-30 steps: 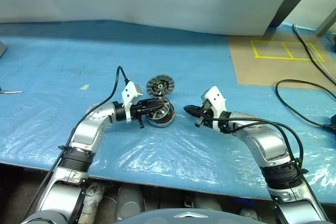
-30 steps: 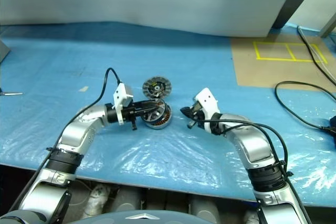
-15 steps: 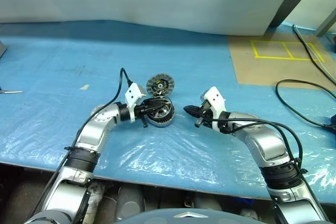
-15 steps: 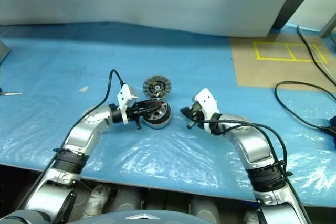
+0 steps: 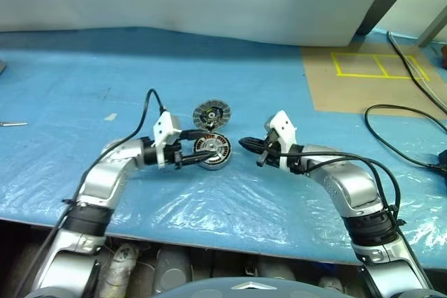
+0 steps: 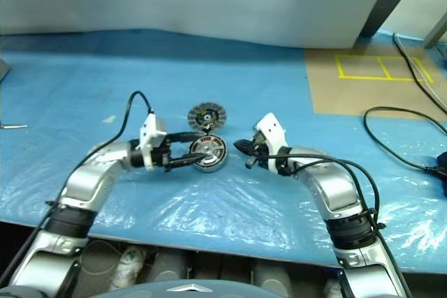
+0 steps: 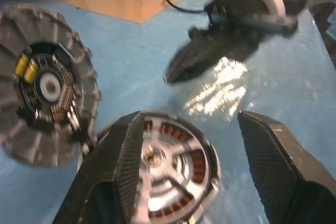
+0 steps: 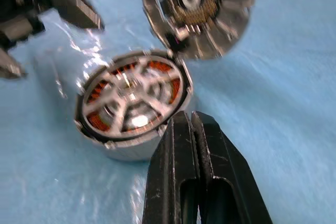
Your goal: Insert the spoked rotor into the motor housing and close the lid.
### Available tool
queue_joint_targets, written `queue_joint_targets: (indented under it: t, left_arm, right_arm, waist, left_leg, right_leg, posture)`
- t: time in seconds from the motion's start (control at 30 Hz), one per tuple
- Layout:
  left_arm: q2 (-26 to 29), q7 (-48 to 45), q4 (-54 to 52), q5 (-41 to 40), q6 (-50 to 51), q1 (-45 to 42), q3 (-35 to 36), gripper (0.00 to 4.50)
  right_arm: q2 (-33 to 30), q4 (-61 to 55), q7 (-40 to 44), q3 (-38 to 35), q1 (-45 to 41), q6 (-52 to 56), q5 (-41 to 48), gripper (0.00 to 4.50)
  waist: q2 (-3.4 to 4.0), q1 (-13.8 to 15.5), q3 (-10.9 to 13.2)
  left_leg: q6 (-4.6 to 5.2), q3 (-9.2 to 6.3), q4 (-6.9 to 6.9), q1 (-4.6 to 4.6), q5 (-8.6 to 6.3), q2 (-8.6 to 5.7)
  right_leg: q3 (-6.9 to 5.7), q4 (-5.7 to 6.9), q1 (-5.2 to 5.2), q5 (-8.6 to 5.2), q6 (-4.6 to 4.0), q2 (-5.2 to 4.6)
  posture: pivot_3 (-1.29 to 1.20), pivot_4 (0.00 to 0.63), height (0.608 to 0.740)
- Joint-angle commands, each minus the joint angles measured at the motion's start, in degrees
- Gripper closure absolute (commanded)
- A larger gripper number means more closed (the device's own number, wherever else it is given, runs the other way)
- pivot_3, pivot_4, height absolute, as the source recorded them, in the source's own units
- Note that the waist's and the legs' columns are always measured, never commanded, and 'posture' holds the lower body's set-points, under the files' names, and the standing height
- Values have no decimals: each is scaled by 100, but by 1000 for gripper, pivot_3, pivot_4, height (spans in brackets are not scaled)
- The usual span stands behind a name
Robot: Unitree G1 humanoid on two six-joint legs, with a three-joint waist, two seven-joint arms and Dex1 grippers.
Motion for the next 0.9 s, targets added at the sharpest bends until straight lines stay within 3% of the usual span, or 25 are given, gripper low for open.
queue_joint_targets:
  t: [0.03,0.27,0.43,0.53,0.67,0.9]
  left_arm:
    - [363,-126,211,-27,-61,128,352,1486]
    - [880,6,1648,362,-590,-106,780,1486]
    - [1152,106,2523,615,-938,-461,967,1486]
    - [1213,223,3036,669,-1063,-990,1075,1486]
    - [842,368,3817,761,-1088,-2276,934,1486]
    - [-401,-6,5297,850,-1095,-3853,699,1486]
  right_arm:
    - [159,230,238,180,-380,-140,84,4500]
    - [667,1586,453,636,-888,-638,-276,4500]
    - [433,2360,555,1605,-643,-1404,-1350,4500]
    - [334,2380,626,1626,-515,-1606,-1478,4500]
    - [489,1838,671,824,-570,-1133,-699,4500]
    - [215,350,794,16,-531,-153,286,4500]
  waist:
    - [0,10,0]
    - [0,54,0]
    - [-6,45,-5]
    - [-13,43,-12]
    - [-34,154,-23]
    - [-35,220,-20]
  left_leg:
    - [0,0,0,0,0,1]
    - [0,0,8,-6,0,-7]
    - [-1,-5,5,-9,0,-4]
    - [-2,-6,1,22,0,-3]
    - [0,-10,12,21,0,-1]
    - [5,-8,26,-3,4,-15]
  right_leg:
    - [0,-1,1,-2,-4,1]
    - [-3,-3,5,-8,-14,-10]
    - [-15,-1,5,1,2,-10]
    - [-14,-2,33,1,1,-9]
    - [-20,-3,47,-14,-22,-13]
    - [-15,-3,33,4,6,-27]
  posture:
    - [0,150,740]
    - [0,150,740]
    - [0,150,740]
    - [0,150,740]
    - [0,150,740]
    - [0,150,740]
